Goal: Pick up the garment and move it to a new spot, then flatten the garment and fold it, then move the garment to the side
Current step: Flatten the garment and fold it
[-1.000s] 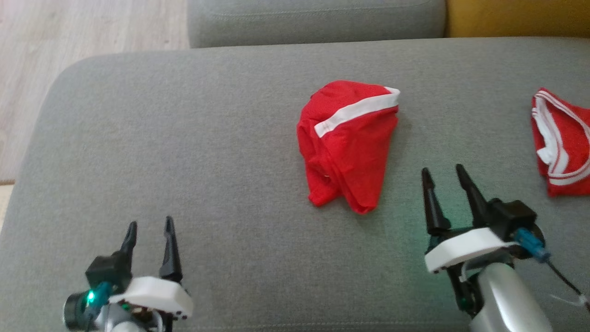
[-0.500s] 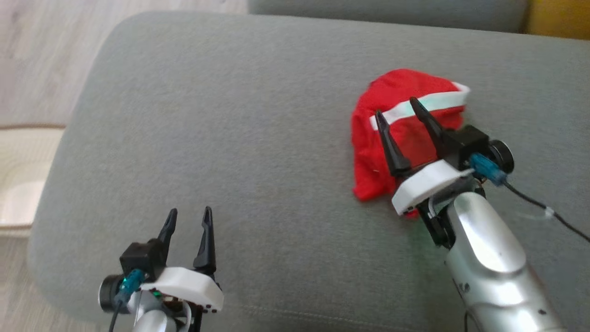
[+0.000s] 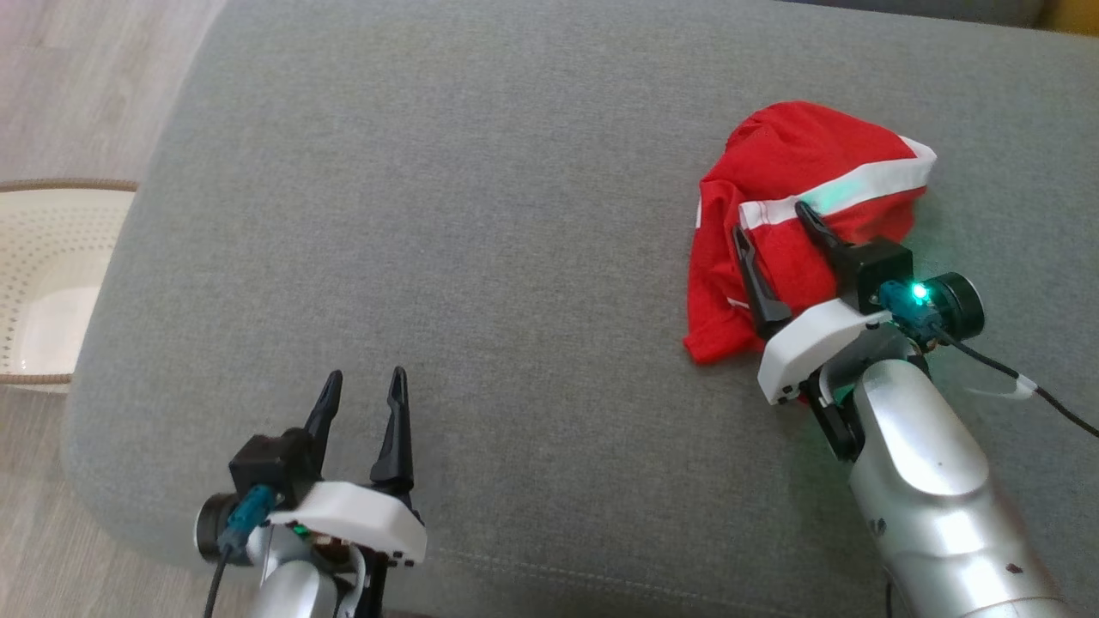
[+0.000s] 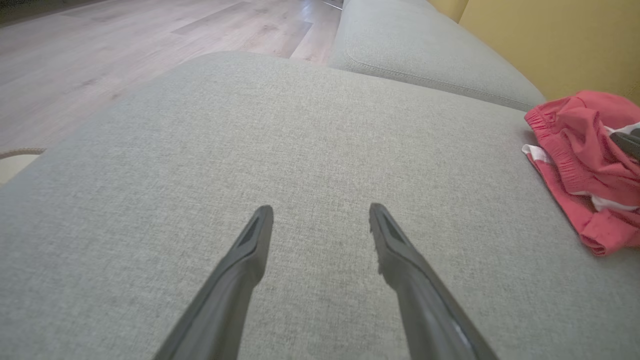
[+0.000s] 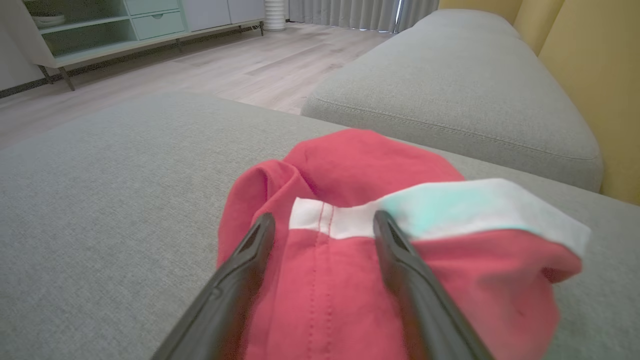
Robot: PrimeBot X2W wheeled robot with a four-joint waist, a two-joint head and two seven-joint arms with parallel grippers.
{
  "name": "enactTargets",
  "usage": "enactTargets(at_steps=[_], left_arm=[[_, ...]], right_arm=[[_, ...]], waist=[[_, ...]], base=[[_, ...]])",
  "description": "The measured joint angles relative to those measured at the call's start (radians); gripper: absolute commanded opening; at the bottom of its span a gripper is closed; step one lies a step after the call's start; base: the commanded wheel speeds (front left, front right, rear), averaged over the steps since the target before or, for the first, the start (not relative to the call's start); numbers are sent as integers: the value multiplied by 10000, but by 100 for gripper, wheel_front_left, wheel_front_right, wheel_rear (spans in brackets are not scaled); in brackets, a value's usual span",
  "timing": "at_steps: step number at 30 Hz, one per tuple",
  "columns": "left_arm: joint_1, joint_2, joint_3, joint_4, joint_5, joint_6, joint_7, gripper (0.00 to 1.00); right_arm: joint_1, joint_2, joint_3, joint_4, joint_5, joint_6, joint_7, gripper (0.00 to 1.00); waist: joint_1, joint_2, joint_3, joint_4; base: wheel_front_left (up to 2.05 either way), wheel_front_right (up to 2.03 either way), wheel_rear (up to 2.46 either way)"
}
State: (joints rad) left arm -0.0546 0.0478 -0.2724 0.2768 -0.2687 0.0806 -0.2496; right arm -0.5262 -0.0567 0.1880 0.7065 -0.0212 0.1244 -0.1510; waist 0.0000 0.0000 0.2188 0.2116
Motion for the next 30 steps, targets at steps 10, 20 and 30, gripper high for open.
enactTargets(at_steps=[10,20,30], left_arm=[[-145,-2,-73,2,-161,-15,0,100],[-135,-2,-44,65,-188,-27,0,100],[-117,-2,-42,136,-186,-31,0,100]], right_arm=[[3,-2,-395,318,-150,0,-165,100],[12,-2,-706,389,-213,0,-368,68],[43,-2,-959,232,-46,0,-610,0]], waist=[[0,0,31,-287],[0,0,-110,-367],[0,0,-346,-596]], base=[[0,0,0],[0,0,0],[0,0,0]])
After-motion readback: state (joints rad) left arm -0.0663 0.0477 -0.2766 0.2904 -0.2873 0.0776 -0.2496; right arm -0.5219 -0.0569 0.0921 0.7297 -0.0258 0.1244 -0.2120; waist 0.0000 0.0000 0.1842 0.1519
